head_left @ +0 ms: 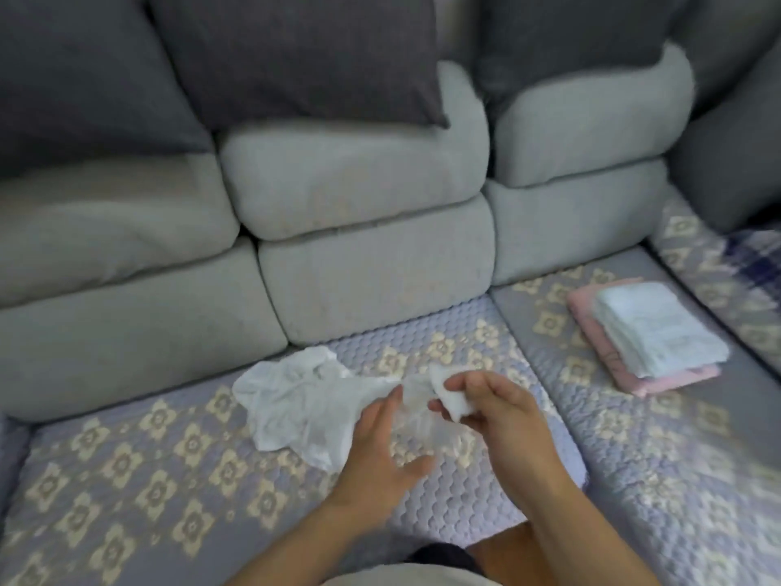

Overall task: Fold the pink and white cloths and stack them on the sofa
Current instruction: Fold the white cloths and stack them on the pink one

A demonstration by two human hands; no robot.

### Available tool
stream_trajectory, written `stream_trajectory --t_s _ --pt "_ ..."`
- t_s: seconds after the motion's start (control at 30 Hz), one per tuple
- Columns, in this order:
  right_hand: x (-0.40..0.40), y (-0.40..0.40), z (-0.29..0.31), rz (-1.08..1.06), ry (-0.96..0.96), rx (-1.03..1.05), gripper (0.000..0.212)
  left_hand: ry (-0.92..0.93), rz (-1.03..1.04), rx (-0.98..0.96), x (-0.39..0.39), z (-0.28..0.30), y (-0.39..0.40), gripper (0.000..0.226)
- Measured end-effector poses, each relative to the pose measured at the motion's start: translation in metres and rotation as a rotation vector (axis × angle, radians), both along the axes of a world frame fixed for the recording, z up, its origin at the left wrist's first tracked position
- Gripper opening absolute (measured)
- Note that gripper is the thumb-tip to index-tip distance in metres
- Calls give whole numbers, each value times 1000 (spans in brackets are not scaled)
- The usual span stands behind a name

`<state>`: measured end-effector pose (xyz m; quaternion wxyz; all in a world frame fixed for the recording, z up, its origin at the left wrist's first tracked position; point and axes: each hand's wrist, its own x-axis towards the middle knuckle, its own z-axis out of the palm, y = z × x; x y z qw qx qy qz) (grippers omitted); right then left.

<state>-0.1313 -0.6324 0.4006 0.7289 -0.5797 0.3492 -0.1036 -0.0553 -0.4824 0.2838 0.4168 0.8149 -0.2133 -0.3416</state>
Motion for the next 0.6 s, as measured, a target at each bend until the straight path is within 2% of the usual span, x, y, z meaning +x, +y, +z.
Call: stream_trajectory --t_s 0.1,0.17,0.33,0.47,0.5,0.57,0.6 --pt "-5 -19 46 24 -108 -112 30 -312 181 -93 -9 31 -30 26" --pt "-7 -38 71 -8 -147 -211 29 -357 303 -104 -10 48 -37 8" --pt "-25 -94 112 -111 -222 -398 23 -301 432 -214 -1 95 -32 14" --pt "-34 -120 146 139 -291 -385 23 -363 458 -311 21 146 -39 18" --pt "-34 -125 154 191 -239 -493 22 -387 479 -357 28 161 -41 18" --pt "-30 -136 171 183 -79 -833 16 -436 474 -436 39 195 -42 21" --pt "-29 -143 180 142 -6 -979 26 -457 449 -455 45 211 -42 26"
